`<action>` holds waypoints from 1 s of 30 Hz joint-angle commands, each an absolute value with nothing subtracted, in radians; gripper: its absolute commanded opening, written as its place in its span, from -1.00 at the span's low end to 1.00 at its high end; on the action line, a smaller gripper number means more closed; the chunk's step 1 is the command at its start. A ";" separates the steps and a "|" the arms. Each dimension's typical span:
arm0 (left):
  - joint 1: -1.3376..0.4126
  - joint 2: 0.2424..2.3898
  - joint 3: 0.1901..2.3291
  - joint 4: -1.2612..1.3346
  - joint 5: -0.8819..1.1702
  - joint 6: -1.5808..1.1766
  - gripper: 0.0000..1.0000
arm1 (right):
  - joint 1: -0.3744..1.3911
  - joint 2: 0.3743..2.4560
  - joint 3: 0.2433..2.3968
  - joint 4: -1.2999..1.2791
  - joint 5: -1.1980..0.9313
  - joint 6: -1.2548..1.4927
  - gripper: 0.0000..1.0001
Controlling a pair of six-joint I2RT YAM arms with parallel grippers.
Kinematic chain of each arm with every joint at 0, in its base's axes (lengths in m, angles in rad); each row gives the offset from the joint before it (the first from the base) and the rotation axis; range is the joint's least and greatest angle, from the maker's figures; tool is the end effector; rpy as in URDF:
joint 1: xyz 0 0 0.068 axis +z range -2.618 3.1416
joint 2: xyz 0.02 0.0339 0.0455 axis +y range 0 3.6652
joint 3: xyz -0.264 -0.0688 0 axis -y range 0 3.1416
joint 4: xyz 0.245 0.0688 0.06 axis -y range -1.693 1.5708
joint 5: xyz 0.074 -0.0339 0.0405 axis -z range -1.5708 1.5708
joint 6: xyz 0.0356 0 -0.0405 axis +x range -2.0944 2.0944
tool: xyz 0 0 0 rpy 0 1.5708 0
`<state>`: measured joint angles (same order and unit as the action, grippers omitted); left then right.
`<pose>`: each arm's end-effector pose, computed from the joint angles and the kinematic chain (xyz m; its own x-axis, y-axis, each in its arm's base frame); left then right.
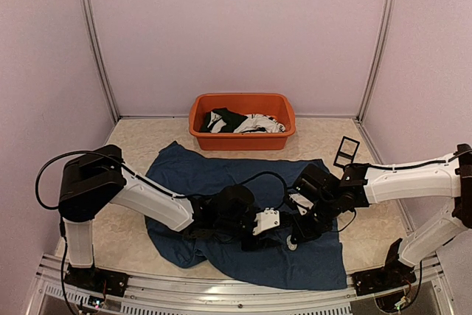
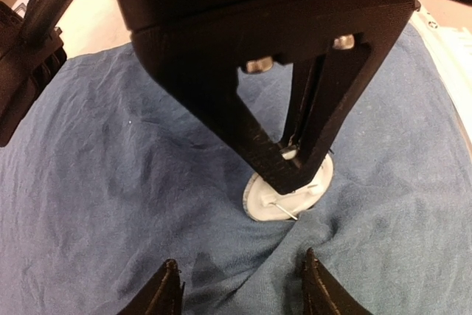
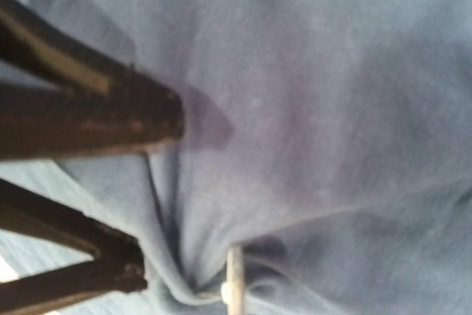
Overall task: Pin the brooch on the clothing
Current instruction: Position the brooch on the flattened clothing.
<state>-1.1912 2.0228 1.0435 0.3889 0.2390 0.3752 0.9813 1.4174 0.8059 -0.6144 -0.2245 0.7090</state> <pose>0.1448 -0.3857 0.1206 0.1655 0.5461 -0.8212 0.9830 -0.0245 0.1818 0.1332 0.2134 0.1806 -0.9520 -0.2816 -0.1202 -0.3062 0.8732 0.3791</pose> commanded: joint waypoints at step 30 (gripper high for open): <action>-1.191 1.991 0.857 0.725 0.162 0.345 0.24 | 0.995 1.379 0.818 -0.529 -0.277 0.723 -1.00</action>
<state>-1.1908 2.0171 0.8635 0.7238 0.1520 0.3298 0.9817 1.4086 0.8089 -0.5449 -0.2687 0.7200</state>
